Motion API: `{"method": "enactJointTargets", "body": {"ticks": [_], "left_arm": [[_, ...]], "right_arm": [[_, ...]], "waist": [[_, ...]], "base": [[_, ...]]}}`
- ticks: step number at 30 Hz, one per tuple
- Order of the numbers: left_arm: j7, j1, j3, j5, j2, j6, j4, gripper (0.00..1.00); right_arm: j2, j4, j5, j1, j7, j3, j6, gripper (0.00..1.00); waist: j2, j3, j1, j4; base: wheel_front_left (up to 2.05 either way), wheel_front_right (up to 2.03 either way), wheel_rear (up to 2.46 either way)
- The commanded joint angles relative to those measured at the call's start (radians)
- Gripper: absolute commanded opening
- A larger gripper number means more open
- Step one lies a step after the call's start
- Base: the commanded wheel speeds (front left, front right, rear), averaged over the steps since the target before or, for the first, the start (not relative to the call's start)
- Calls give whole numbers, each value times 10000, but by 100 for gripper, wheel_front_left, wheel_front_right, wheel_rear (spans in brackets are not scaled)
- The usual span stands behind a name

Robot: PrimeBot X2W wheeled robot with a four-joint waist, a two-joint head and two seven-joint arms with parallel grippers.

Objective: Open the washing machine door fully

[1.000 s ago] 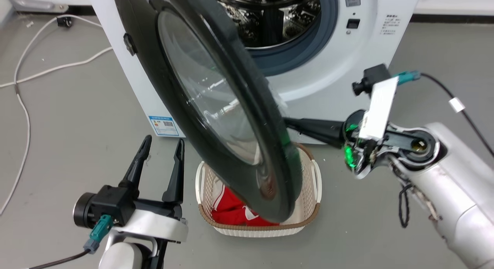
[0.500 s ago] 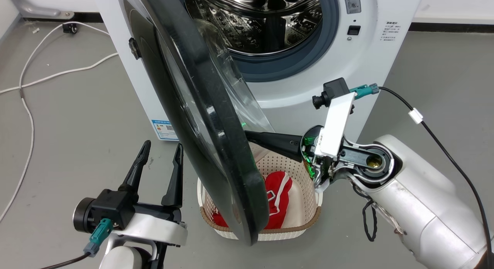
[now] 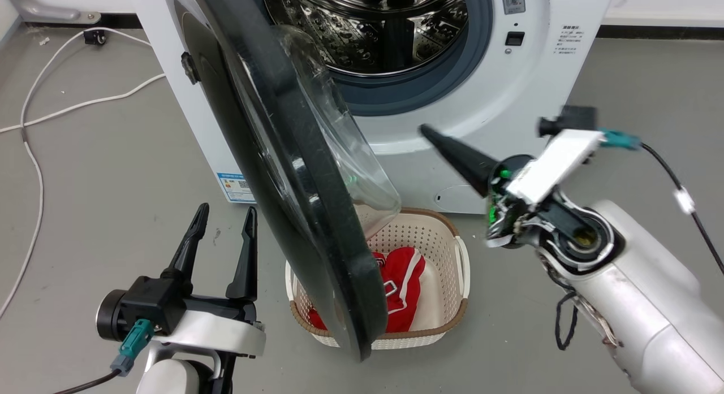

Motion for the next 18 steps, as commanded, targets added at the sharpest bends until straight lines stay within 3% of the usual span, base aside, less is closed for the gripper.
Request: {"method": "enactJointTargets", "body": {"ticks": [1,3,4,11,16,18], "left_arm": [[-22,-89,41,38,-7,3,-19,100],[-22,-76,91,60,-9,3,-5,100],[-22,-65,105,72,-13,1,-1,100],[-22,64,234,118,-44,1,91,100],[-22,132,292,172,-56,3,122,100],[-22,171,329,161,-56,3,120,100]], "right_arm": [[-26,58,-16,255,-253,-117,0,0],[-150,205,-136,456,-1033,-464,0,50],[-175,229,-162,591,-1379,-615,2,100],[-399,243,-989,1651,-3812,-1275,0,100],[-578,669,-2725,2217,-4790,-1508,0,100],[-620,964,-3922,2365,-4826,-2376,0,100]], "waist": [[0,-14,1,-14],[0,-35,1,-59],[0,-45,1,-83],[0,-153,1,-245],[0,-230,1,-357],[0,-255,1,-409]], "base": [[0,0,0],[0,0,0],[0,0,0],[0,0,0],[0,0,0],[0,0,0]]}}
